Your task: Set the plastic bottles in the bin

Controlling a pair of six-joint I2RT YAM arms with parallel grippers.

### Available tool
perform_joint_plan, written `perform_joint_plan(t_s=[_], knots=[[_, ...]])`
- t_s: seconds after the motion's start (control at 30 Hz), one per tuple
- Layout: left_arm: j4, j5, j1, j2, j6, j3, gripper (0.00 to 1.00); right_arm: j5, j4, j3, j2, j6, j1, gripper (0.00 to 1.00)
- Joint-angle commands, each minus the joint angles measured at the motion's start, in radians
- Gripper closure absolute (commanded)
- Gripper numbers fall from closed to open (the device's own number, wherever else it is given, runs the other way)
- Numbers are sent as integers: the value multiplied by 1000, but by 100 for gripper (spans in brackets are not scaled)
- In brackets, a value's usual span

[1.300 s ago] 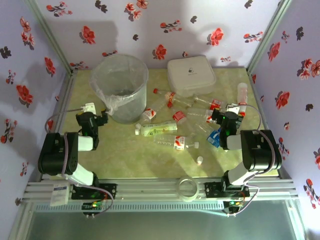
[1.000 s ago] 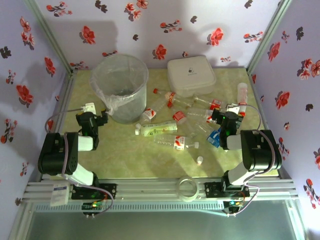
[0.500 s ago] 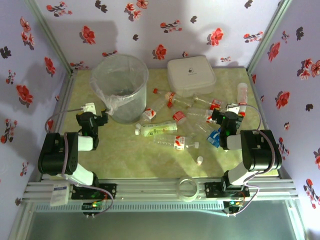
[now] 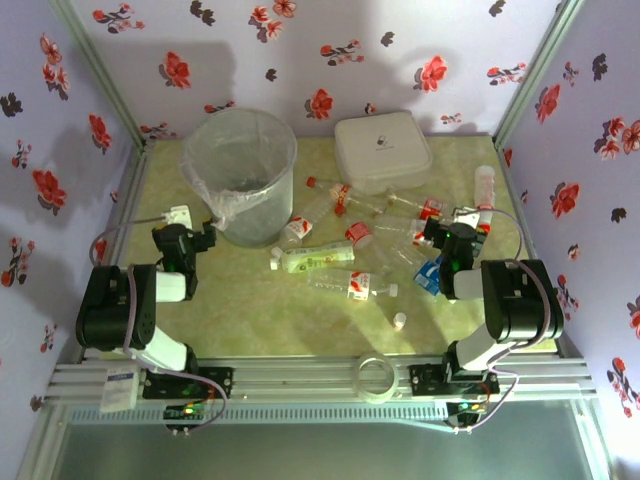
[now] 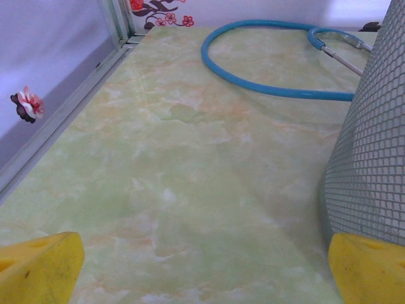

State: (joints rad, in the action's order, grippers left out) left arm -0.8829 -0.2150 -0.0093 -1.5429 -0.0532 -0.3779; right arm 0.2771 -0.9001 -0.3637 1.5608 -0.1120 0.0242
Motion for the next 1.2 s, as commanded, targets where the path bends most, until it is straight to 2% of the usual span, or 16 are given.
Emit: perform_joint_plan(t_s=[0.0,0.03,0.07,0.13,0.2,0.3,0.37,0.47,0.53,0.6,0.7,0.8,0.83,0.97,1.07,1.17], knots=[[-34,29,21,31,-20,12,0,7,-8,-14,-11,-5,-3,1],[2,28,21,87,-19,19,0,16,29,-23,-46,-8,-3,1],[57,18,21,160,-22,25,0,38,141,-56,-111,-15,-3,1],[165,-70,21,303,-57,31,1,104,420,-151,-213,-46,-7,1],[378,-171,21,451,-126,-1,1,154,629,-238,-272,-86,-9,1],[790,-314,22,678,-308,-64,2,194,1067,-364,-364,-304,-4,1],[995,-324,22,833,-380,-85,2,179,1200,-348,-452,-442,-3,1],[1220,-262,21,992,-450,-145,3,181,1386,-298,-596,-714,-31,1],[1339,-189,21,1038,-508,-196,3,184,1439,-261,-685,-813,-41,1],[1385,-86,20,1037,-571,-232,4,212,1459,-239,-748,-847,-43,1],[1404,65,20,946,-583,-308,3,257,1545,-240,-778,-901,-97,1],[1450,118,20,829,-555,-425,1,94,1557,-202,-785,-927,-274,1],[1454,148,20,802,-548,-456,1,-3,1532,-175,-793,-938,-338,1],[1421,210,20,783,-563,-483,1,-232,1440,-85,-817,-1017,-519,1],[1417,218,20,797,-563,-481,1,-326,1378,-48,-806,-1068,-576,1],[1419,220,20,798,-544,-479,2,-317,1321,-37,-776,-1091,-582,1]])
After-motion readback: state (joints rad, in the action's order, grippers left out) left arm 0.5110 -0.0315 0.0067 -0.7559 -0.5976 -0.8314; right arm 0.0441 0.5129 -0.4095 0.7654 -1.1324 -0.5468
